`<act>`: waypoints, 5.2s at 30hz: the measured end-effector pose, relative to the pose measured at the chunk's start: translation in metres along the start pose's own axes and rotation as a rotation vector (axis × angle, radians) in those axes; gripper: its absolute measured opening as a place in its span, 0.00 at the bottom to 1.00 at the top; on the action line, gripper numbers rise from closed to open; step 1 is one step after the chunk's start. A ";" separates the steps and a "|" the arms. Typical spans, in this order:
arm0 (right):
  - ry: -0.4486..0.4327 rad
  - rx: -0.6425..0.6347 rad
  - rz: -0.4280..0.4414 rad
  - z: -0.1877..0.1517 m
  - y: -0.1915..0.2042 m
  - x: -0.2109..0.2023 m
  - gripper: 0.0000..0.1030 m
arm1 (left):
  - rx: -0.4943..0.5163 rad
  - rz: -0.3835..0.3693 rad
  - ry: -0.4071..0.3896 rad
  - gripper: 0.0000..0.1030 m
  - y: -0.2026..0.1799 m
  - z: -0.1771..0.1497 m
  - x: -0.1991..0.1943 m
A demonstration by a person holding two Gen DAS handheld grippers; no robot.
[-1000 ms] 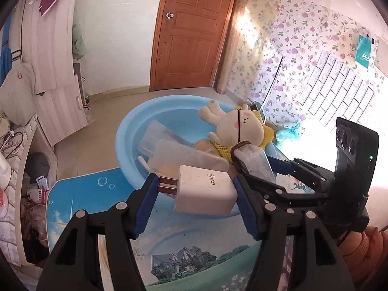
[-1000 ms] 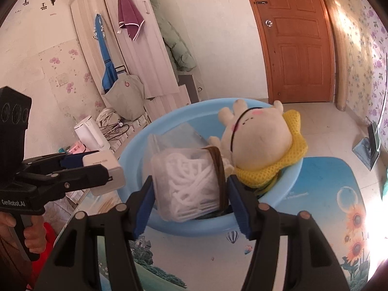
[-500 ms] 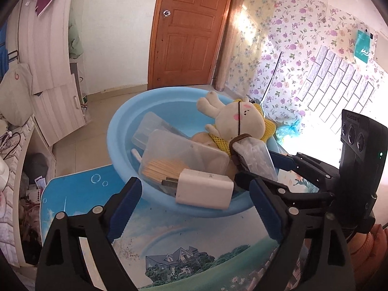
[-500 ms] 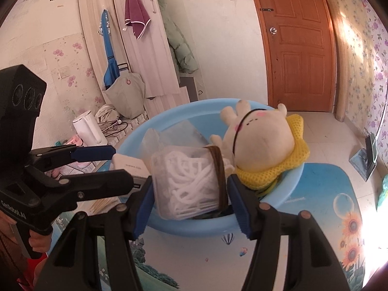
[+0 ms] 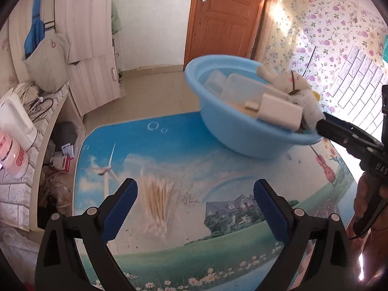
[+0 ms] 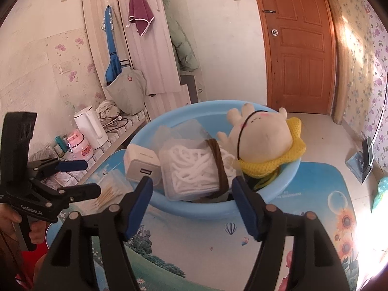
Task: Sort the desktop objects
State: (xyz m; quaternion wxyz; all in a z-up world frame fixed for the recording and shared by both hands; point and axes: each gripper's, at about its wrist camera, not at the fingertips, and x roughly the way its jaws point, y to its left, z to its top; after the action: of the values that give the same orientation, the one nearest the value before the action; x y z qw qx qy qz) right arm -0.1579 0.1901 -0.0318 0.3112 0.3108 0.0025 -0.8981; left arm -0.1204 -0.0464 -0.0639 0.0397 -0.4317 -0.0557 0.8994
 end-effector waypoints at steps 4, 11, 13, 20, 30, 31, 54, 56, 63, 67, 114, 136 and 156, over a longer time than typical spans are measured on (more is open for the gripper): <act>0.001 0.011 -0.009 0.000 0.003 -0.005 0.68 | -0.049 0.006 0.061 0.94 0.014 -0.018 0.016; 0.010 0.000 -0.007 -0.002 0.007 -0.006 0.69 | -0.074 0.042 0.091 0.94 0.025 -0.025 0.033; 0.012 -0.001 -0.009 -0.001 0.008 -0.006 0.69 | -0.087 0.037 0.098 0.94 0.028 -0.024 0.037; 0.015 -0.008 -0.014 -0.001 0.010 -0.005 0.69 | -0.075 0.021 0.063 0.33 0.029 -0.022 0.037; 0.017 -0.011 -0.013 -0.002 0.012 -0.003 0.69 | -0.100 -0.032 -0.085 0.23 0.021 -0.001 0.000; 0.016 -0.011 -0.012 -0.002 0.012 -0.002 0.69 | -0.100 -0.037 -0.103 0.23 0.019 0.002 -0.005; 0.001 -0.016 0.018 -0.004 0.008 0.001 0.69 | -0.006 -0.112 -0.163 0.86 -0.034 0.043 -0.035; 0.000 -0.010 0.024 -0.003 0.008 0.000 0.69 | 0.022 -0.083 -0.123 0.91 -0.035 0.028 -0.025; 0.002 -0.003 0.017 -0.002 0.008 -0.003 0.69 | 0.073 0.000 0.093 0.91 -0.032 -0.016 0.038; -0.024 -0.013 0.003 0.000 0.009 -0.016 0.69 | 0.111 -0.015 0.110 0.85 -0.037 -0.028 0.050; -0.023 0.016 -0.117 0.009 -0.024 0.009 0.69 | 0.108 -0.115 -0.126 0.75 -0.089 0.099 0.049; 0.046 0.103 -0.124 0.007 -0.006 -0.031 0.81 | -0.027 0.035 -0.066 1.00 -0.059 0.050 -0.018; -0.089 -0.057 -0.240 0.024 0.049 -0.071 1.00 | -0.039 0.213 -0.183 1.00 -0.052 0.023 -0.092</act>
State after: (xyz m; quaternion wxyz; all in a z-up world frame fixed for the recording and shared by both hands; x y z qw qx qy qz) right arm -0.1001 0.1855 0.0369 0.2098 0.2594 0.0514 -0.9413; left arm -0.0800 -0.0075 0.0287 -0.0695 -0.3519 -0.0306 0.9329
